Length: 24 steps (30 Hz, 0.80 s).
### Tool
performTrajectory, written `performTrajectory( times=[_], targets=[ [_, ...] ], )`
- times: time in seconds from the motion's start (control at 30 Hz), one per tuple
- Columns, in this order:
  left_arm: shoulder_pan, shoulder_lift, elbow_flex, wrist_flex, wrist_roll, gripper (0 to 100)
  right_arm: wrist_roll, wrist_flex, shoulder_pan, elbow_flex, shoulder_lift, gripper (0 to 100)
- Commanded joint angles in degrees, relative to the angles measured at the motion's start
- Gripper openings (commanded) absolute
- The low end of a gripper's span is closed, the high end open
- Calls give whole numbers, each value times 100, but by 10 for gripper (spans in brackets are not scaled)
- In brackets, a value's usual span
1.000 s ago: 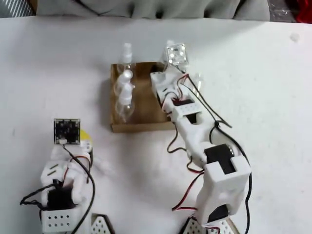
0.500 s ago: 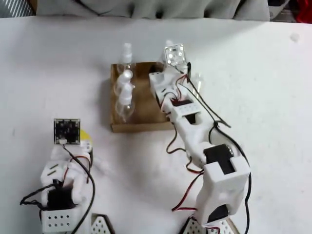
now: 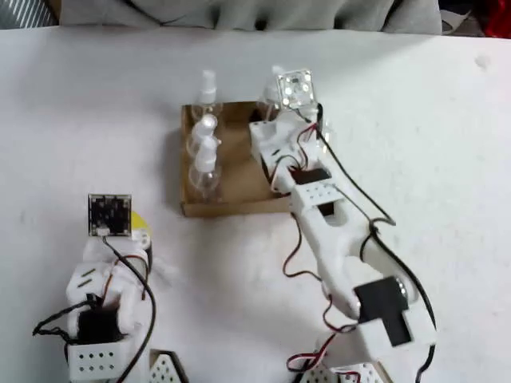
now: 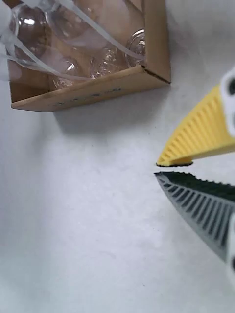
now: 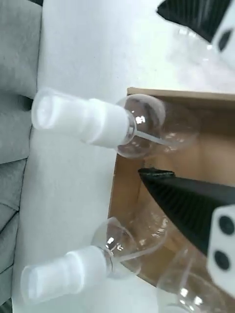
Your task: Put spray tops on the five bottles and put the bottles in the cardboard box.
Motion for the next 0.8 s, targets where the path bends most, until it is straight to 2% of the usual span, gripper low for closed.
performTrajectory(
  times=[0.0,0.33,0.47,0.6,0.77],
  targets=[
    [-48,-57,-9,-123,-62,20,62,831,-48,-53,-760,387],
    [-57,-48,-9,-97,-62,20,70,3837,119,-79,-2387,383],
    [-57,-48,-9,-79,-62,20,70,4752,374,-79,-2905,280],
    [-57,-48,-9,-70,-62,20,70,5174,769,-79,-3222,137],
    [-57,-48,-9,-70,-62,20,70,5182,1323,-88,-3134,123]
  ],
)
